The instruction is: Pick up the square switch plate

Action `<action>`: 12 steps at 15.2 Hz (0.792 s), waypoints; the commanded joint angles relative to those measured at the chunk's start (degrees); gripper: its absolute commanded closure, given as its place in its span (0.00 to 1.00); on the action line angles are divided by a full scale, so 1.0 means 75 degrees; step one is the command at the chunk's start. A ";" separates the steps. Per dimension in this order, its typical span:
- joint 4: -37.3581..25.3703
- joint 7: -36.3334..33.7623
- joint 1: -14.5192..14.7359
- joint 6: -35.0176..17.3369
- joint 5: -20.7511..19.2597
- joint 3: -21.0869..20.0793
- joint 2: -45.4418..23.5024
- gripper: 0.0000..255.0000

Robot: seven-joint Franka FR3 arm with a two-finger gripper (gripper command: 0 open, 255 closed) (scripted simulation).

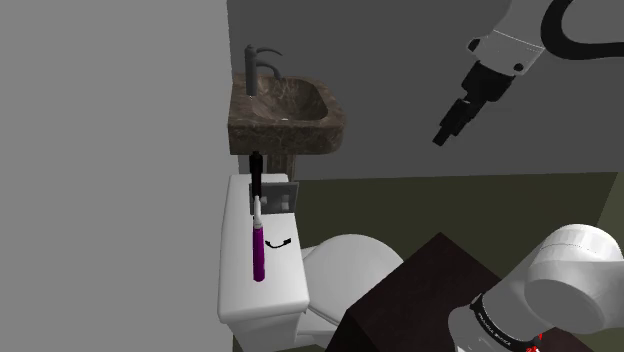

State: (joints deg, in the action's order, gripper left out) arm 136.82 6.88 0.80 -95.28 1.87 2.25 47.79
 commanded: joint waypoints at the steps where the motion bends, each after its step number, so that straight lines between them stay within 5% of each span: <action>1: 0.0000 0.0000 0.0000 0.0000 0.0000 0.0000 0.0000 0.00; 12: 0.1041 -0.1975 0.0165 -0.2835 0.0590 -0.1612 -0.1387 0.00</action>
State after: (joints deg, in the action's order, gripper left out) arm 143.83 -6.54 1.99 -114.37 6.04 -8.77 38.38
